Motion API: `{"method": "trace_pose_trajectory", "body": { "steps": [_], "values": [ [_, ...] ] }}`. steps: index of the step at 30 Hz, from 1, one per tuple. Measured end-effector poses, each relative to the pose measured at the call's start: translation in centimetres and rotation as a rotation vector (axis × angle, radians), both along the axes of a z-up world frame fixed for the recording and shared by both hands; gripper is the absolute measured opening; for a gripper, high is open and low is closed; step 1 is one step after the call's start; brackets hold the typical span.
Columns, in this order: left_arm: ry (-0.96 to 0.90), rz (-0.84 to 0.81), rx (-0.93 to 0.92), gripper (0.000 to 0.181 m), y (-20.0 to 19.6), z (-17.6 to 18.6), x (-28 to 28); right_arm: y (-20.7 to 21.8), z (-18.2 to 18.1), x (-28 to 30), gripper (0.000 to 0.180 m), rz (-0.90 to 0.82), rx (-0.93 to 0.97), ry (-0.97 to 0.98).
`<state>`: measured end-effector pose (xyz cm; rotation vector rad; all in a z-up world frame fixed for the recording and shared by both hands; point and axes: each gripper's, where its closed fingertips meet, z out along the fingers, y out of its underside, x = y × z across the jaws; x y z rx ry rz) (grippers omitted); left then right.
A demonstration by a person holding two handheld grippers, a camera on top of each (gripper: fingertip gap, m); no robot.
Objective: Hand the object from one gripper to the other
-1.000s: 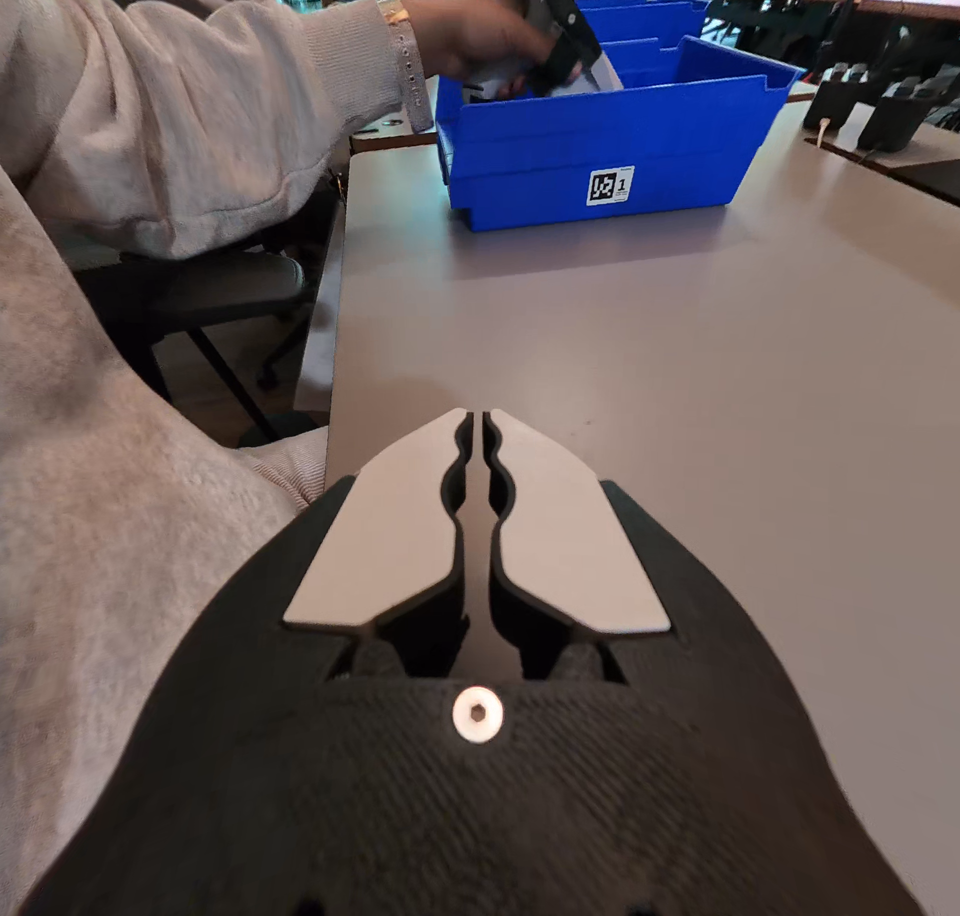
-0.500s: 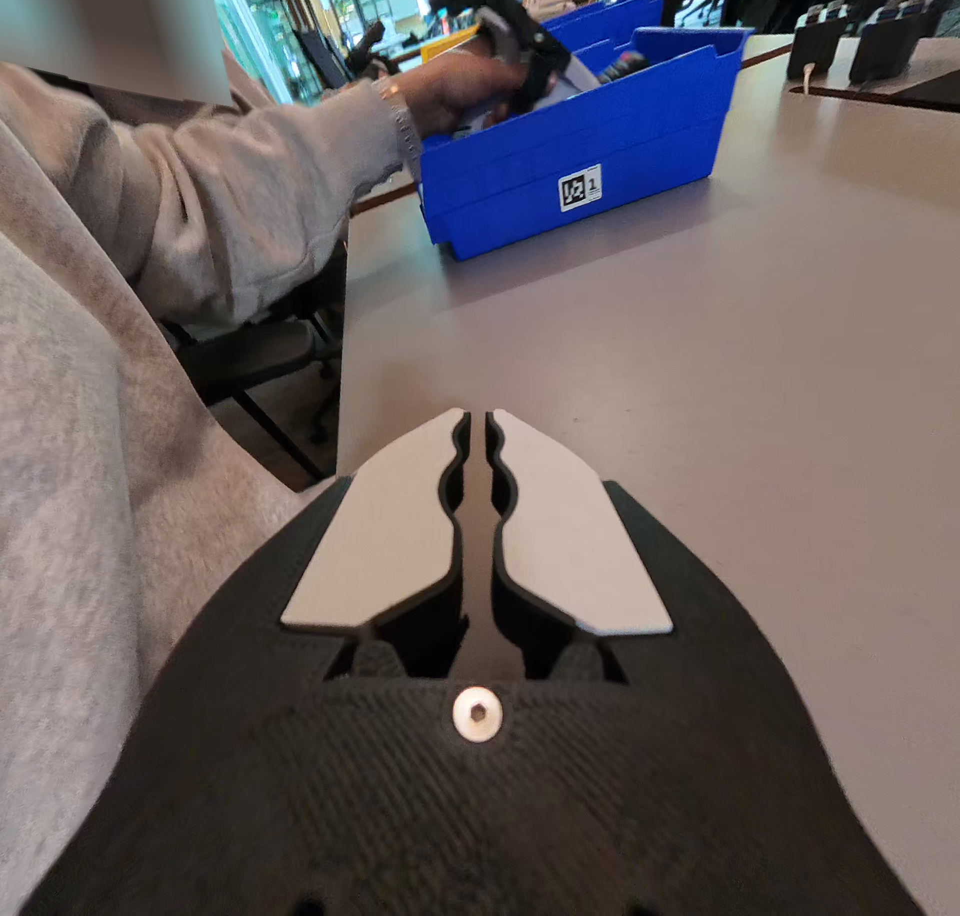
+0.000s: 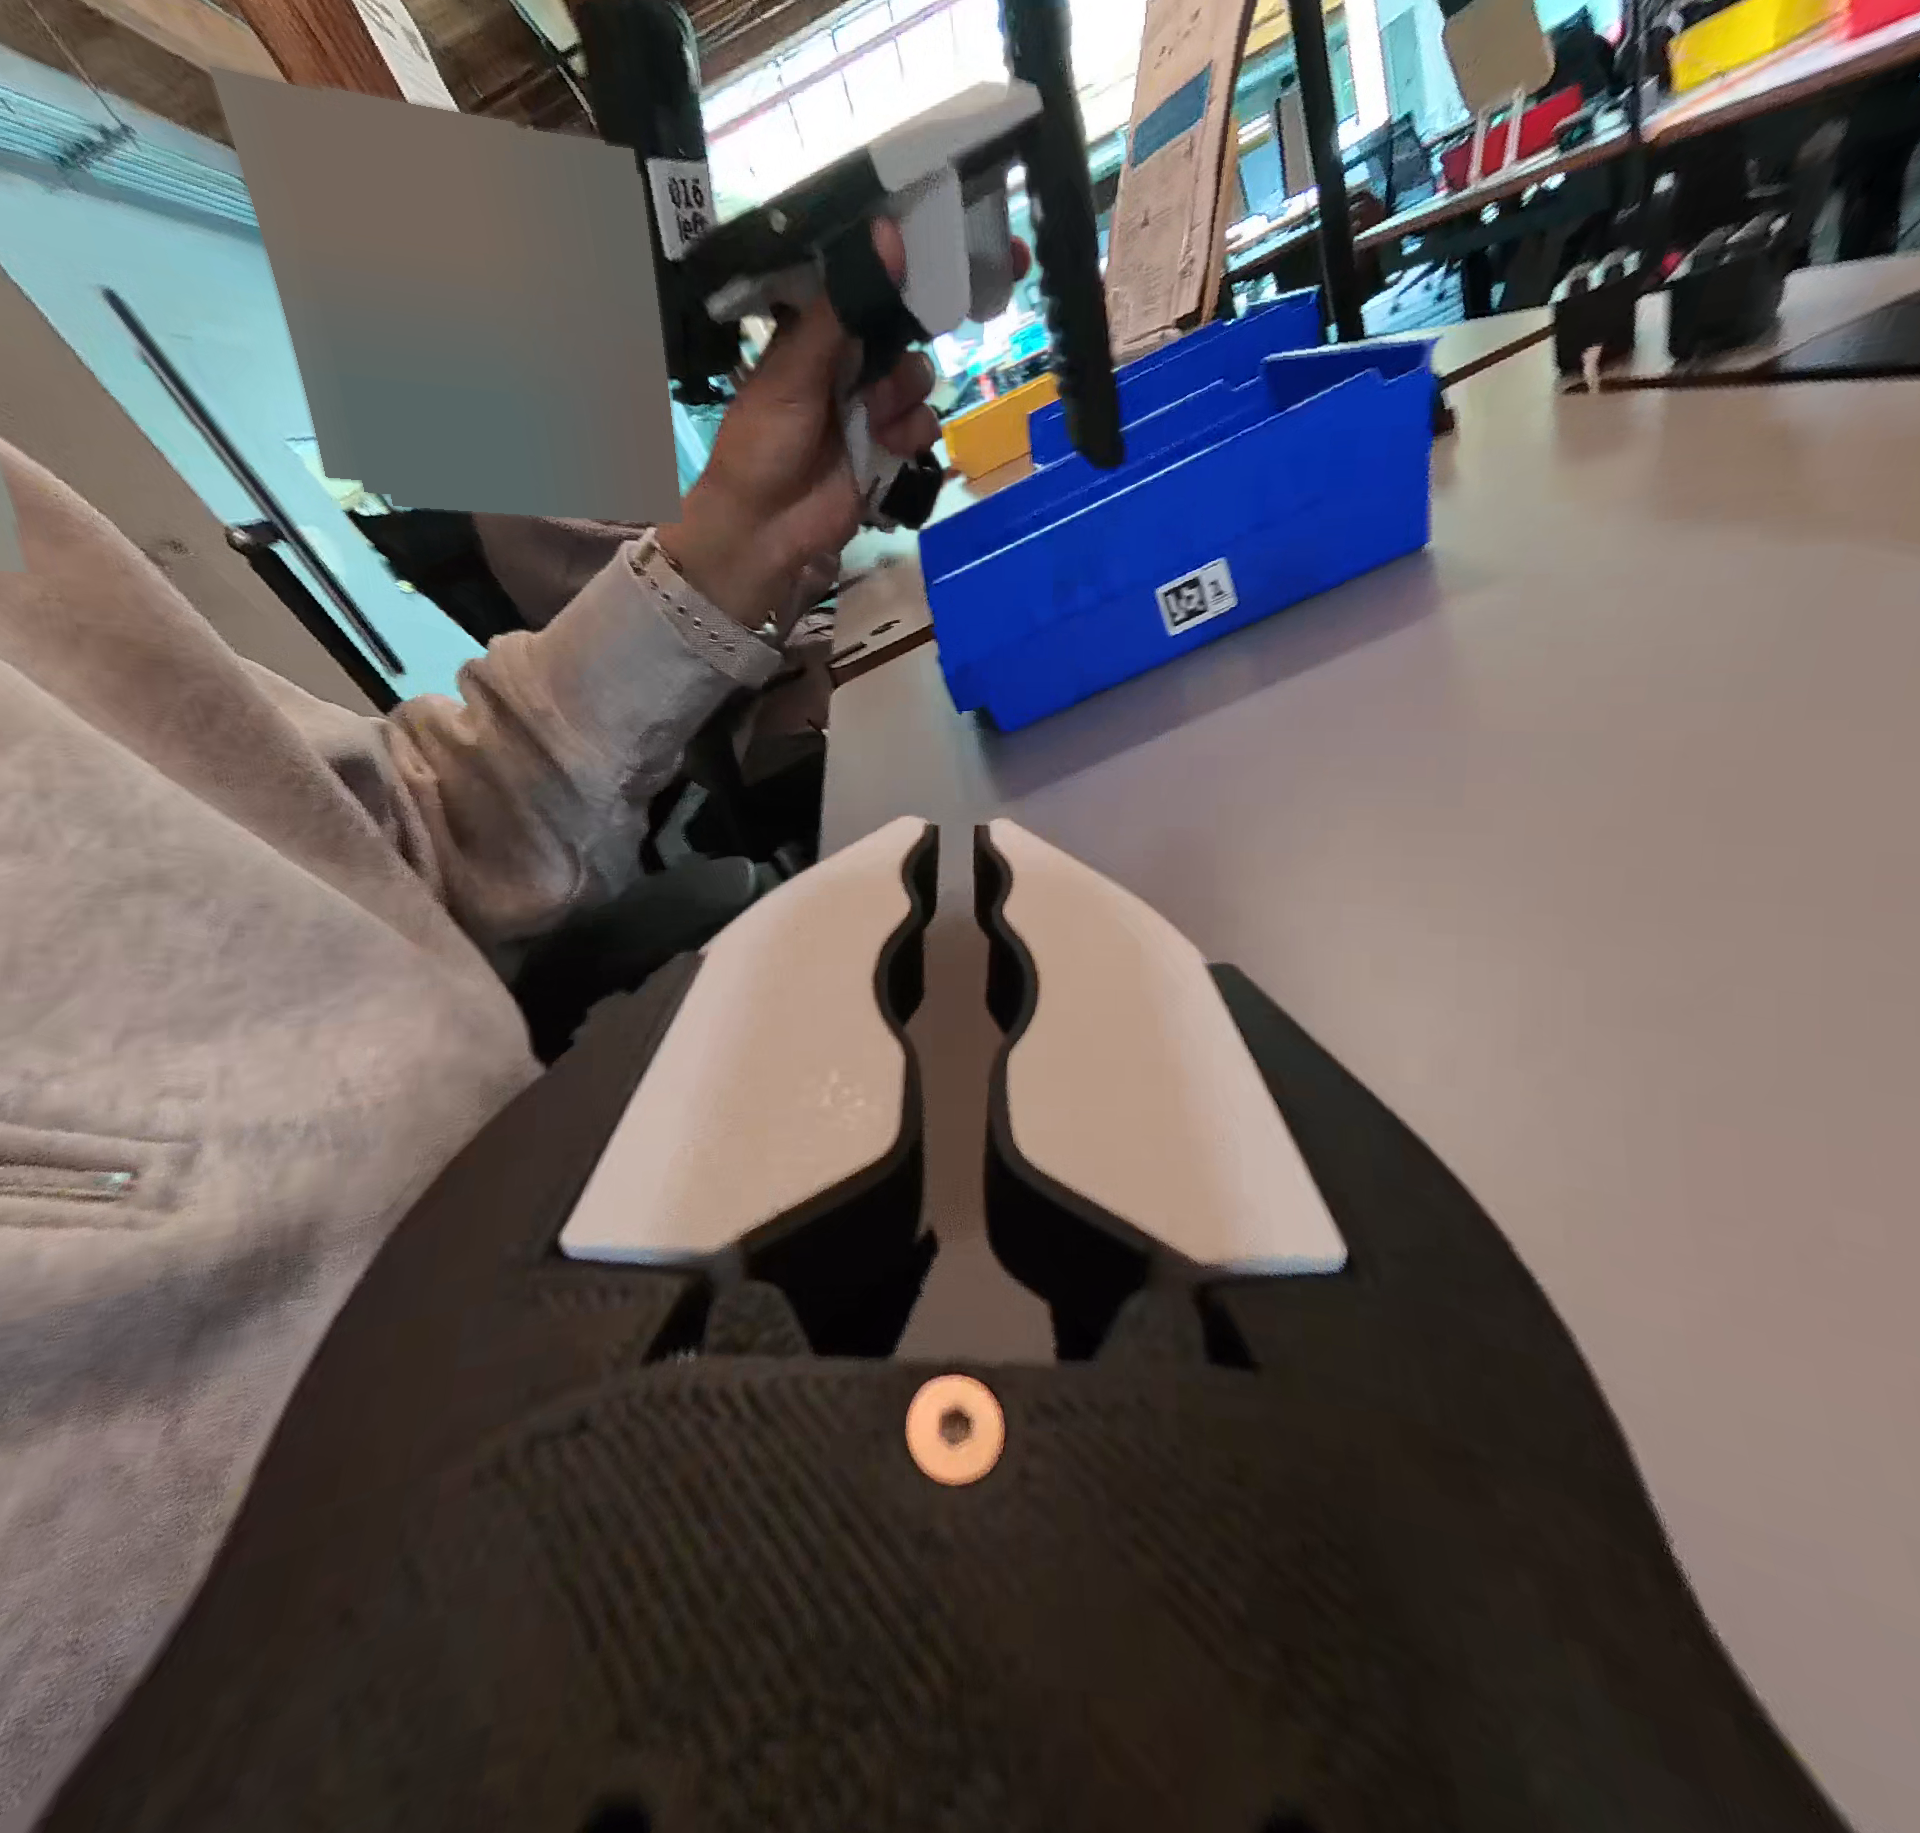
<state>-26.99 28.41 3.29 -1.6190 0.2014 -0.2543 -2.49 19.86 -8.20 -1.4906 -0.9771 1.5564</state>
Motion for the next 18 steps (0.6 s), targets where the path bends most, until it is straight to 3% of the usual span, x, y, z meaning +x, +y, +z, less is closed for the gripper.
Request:
{"method": "trace_pose_trajectory", "body": {
  "steps": [6, 12, 16, 18],
  "values": [
    [-0.085, -0.203, 0.092, 0.045, -0.7, 1.6, 8.9, 0.9, 0.0, 0.4, 0.019, -0.076, 0.067, -0.006],
    [-0.196, -0.401, 0.152, 0.045, -2.7, -1.2, 18.2, 2.8, -0.8, 0.9, 0.039, -0.259, 0.235, -0.12],
    [-0.27, -0.455, 0.139, 0.045, -4.1, -3.6, 21.9, 2.8, -1.9, 0.3, 0.063, -0.321, 0.341, -0.229],
    [-0.339, -0.505, 0.099, 0.045, -4.7, -4.7, 23.5, 2.4, -2.4, -0.4, 0.055, -0.317, 0.361, -0.27]
  ]
}}
